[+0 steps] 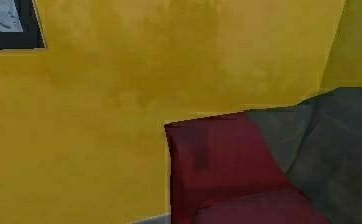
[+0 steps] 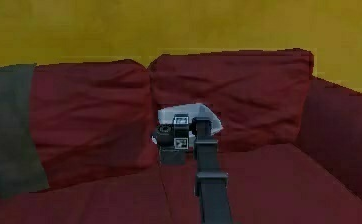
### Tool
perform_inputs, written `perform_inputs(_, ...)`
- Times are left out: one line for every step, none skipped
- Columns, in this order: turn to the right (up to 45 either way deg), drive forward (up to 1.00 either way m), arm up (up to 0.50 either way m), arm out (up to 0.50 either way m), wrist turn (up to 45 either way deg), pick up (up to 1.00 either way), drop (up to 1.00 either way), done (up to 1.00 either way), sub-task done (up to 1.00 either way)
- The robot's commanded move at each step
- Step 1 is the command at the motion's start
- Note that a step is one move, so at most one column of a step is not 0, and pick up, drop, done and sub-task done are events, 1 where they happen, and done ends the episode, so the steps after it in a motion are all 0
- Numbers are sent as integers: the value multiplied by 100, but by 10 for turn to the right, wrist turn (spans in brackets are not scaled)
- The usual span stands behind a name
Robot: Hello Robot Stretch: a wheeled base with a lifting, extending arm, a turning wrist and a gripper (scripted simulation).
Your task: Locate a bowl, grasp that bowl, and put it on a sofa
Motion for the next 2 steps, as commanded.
perform_inputs(0,0,-12,0,0,0,0,0,0)
perform_inputs(0,0,-32,0,0,0,0,0,0)
